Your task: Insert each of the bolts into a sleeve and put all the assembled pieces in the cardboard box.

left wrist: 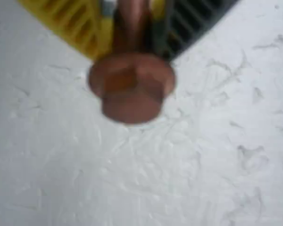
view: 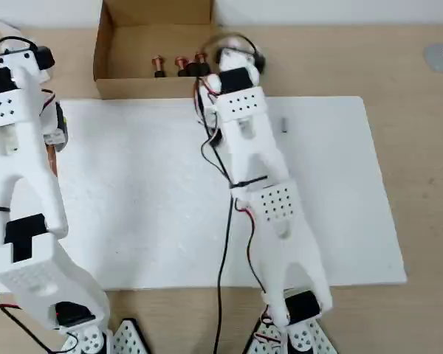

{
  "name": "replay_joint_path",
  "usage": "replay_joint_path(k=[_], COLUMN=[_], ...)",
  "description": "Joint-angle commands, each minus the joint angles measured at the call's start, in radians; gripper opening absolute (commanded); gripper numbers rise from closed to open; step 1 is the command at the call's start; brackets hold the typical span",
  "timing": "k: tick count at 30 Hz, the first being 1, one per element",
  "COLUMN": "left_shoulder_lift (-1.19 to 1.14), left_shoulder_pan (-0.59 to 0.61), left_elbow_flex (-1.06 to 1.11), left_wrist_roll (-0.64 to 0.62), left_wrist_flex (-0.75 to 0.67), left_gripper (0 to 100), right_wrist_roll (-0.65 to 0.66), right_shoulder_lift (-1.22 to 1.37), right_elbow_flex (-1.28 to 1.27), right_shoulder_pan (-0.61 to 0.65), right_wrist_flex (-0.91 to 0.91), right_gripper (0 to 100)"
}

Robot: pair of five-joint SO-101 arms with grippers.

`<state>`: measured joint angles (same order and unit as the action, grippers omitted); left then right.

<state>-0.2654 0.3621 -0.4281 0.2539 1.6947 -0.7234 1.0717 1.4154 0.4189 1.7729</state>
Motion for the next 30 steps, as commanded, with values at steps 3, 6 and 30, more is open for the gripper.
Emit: replay_joint_path(k=[3,6,30], left_shoulder_lift=[0.027,0.059,1.187], left_shoulder_pan=[0.006,-0.014,-0.143], left_elbow_flex=[-0.087,-0.126,0.689], left_wrist_roll=[-0.063,-0.081,-0.161], left_wrist_flex=[-0.003,0.005,-0.152], left_gripper=[1,1,1], right_wrist_roll=[0.279,0.393,0.503], right_shoulder_lift=[-0.265,-0.358,-1.768], right_elbow_flex=[0.166,0.196,-1.379], right_shoulder_pan=[0.097,0.105,0.104], right_wrist_flex=[0.014,0.015,-0.025], right_gripper=[0.9,0.9,0.9])
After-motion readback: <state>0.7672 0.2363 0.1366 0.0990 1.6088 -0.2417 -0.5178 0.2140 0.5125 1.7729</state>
